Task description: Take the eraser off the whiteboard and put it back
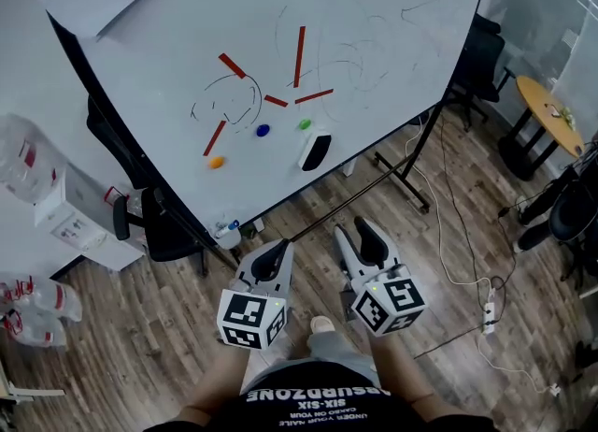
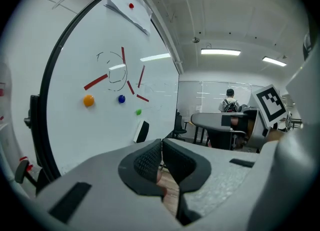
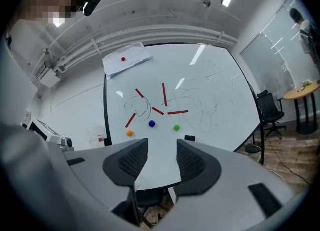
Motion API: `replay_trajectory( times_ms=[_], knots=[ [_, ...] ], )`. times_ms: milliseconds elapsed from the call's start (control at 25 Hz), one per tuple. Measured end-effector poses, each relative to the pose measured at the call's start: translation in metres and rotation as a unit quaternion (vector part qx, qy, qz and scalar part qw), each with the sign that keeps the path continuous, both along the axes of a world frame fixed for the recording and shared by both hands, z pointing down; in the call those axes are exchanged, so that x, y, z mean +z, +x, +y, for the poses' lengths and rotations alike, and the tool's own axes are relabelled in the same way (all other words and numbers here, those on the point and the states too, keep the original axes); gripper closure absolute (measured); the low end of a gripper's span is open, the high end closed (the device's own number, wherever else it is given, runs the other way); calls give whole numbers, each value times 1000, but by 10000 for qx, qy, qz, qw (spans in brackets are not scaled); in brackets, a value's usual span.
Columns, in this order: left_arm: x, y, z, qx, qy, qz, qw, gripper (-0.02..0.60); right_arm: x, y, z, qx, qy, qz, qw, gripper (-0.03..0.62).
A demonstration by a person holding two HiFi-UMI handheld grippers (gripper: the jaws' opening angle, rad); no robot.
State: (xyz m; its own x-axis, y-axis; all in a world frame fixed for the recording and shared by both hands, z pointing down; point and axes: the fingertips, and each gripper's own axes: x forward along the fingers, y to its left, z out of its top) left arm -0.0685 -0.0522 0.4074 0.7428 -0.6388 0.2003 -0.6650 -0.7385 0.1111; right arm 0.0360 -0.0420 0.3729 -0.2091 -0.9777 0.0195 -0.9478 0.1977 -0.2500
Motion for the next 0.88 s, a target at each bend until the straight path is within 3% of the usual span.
replay_trajectory(
  times_ms=[160, 880],
  knots=[
    [0, 10, -10, -87, -8, -17, 10000, 574, 1, 13, -16, -92, -37, -105, 9999, 402],
    [10, 34, -53, -611, -101, -116, 9980, 574, 29, 46, -110, -630, -461, -422, 9961, 350]
  ],
)
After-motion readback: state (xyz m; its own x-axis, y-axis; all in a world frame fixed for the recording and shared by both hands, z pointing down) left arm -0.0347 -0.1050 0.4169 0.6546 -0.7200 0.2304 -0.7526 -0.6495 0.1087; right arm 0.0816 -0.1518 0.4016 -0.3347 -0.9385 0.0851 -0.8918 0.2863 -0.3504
